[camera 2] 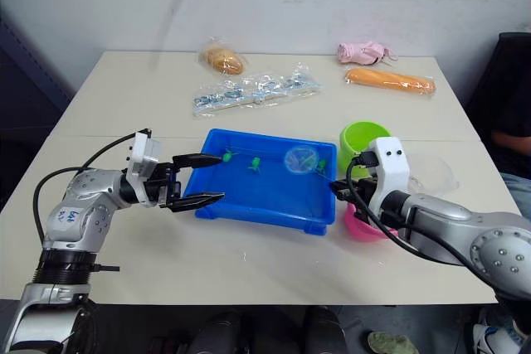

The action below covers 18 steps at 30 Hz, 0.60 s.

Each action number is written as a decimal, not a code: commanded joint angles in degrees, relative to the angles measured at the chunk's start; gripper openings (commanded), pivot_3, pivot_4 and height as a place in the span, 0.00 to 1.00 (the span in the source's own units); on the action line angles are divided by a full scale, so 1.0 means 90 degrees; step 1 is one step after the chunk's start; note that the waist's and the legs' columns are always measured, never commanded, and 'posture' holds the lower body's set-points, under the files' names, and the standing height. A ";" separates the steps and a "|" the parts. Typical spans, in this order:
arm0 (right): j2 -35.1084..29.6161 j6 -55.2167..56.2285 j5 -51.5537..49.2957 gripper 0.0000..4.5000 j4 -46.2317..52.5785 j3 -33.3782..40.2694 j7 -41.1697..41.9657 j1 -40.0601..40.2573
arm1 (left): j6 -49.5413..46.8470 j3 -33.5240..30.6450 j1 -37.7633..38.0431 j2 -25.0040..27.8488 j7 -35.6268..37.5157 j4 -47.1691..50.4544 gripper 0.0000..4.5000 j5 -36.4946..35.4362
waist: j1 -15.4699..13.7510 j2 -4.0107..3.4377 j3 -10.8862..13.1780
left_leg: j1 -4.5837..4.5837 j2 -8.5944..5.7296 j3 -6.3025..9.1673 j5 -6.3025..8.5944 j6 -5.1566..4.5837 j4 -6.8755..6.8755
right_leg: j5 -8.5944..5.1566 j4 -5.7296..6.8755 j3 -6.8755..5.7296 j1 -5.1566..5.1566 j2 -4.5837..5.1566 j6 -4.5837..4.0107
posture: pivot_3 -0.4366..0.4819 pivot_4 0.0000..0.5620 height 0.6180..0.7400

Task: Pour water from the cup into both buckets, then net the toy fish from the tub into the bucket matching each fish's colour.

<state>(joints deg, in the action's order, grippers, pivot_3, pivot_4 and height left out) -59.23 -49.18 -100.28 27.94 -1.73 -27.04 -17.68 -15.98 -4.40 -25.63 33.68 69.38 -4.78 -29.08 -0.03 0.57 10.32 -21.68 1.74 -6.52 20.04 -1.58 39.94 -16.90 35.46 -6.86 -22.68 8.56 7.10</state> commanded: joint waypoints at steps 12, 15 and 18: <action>0.0846 -0.0235 -0.0146 0.00 -0.0616 -0.0073 -0.0535 -0.0509 | 0.0046 -0.0201 0.0204 0.0061 -0.0242 0.0522 0.99 -0.0155 | 0.0006 0.0000 0.0000 | -0.0051 0.0001 0.0008 0.0000 -0.0001 0.0004 | 0.0004 -0.0001 -0.0015 -0.0039 -0.0003 0.0007 | 0.48 0.27 1.00; 0.0953 -0.0273 -0.0051 0.00 -0.0616 -0.0020 -0.0420 -0.0518 | 0.0052 -0.0202 0.0245 0.0066 -0.0260 0.0562 0.99 -0.0165 | 0.0001 -0.0001 0.0000 | -0.0061 0.0001 0.0009 0.0000 -0.0001 0.0003 | 0.0004 -0.0002 -0.0019 -0.0049 -0.0003 0.0007 | 0.48 0.27 1.00; 0.0998 -0.0269 -0.0062 0.00 -0.0603 0.0051 -0.0328 -0.0509 | 0.0045 -0.0204 0.0273 0.0081 -0.0267 0.0604 0.99 -0.0176 | 0.0005 0.0000 0.0000 | -0.0069 -0.0001 0.0008 0.0000 -0.0001 0.0003 | 0.0005 -0.0002 -0.0019 -0.0057 -0.0002 0.0009 | 0.48 0.27 1.00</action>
<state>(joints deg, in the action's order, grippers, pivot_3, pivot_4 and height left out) -50.76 -51.66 -100.57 21.93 -3.95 -30.73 -21.66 -16.00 -4.63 -23.44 33.83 67.07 -1.71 -29.30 0.01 0.57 10.32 -22.31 1.73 -6.45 20.04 -1.59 39.97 -16.85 35.44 -7.03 -23.21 8.54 7.18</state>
